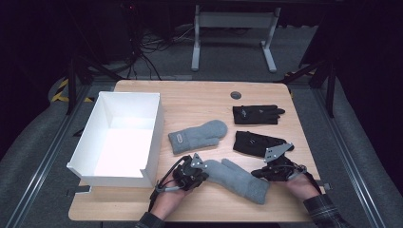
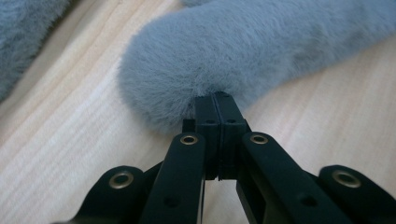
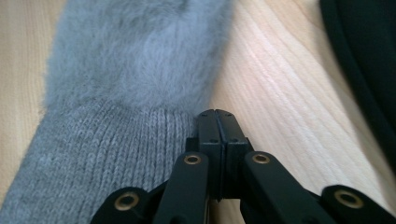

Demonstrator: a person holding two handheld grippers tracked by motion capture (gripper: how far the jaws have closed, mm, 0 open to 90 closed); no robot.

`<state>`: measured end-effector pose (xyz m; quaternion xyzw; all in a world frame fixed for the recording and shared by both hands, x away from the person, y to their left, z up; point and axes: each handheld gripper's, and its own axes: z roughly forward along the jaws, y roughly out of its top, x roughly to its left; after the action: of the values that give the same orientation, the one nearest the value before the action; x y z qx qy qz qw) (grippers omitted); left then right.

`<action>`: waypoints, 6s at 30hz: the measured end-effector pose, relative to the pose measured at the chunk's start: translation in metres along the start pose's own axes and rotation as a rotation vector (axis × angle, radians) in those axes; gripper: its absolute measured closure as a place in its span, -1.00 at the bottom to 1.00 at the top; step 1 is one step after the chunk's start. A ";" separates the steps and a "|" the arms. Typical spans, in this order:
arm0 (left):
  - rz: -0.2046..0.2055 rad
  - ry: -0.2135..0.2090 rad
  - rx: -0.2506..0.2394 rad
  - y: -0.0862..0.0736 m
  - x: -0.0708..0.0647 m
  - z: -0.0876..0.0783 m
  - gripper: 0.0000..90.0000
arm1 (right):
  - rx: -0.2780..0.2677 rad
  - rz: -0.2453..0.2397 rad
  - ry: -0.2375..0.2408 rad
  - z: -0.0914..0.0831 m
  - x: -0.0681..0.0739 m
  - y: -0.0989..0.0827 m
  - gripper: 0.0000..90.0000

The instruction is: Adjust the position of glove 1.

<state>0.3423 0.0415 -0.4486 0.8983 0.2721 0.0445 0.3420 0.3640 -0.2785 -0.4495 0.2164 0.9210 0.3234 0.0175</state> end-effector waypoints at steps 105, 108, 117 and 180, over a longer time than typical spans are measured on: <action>0.055 0.231 0.082 0.050 0.087 0.025 0.55 | -0.167 0.077 -0.250 -0.010 0.013 -0.050 -0.72; 0.050 0.243 0.090 0.051 0.086 0.026 0.79 | -0.167 0.077 -0.248 -0.010 0.013 -0.050 -0.72; -0.075 0.219 0.037 0.059 0.086 0.003 0.95 | -0.170 0.076 -0.247 -0.011 0.013 -0.050 -0.70; 0.014 -0.096 -0.007 0.067 -0.039 -0.042 0.51 | -0.171 0.076 -0.244 -0.012 0.012 -0.051 -0.68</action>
<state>0.3285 0.0048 -0.3694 0.9002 0.2489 0.0049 0.3574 0.3309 -0.3158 -0.4699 0.2863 0.8724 0.3725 0.1353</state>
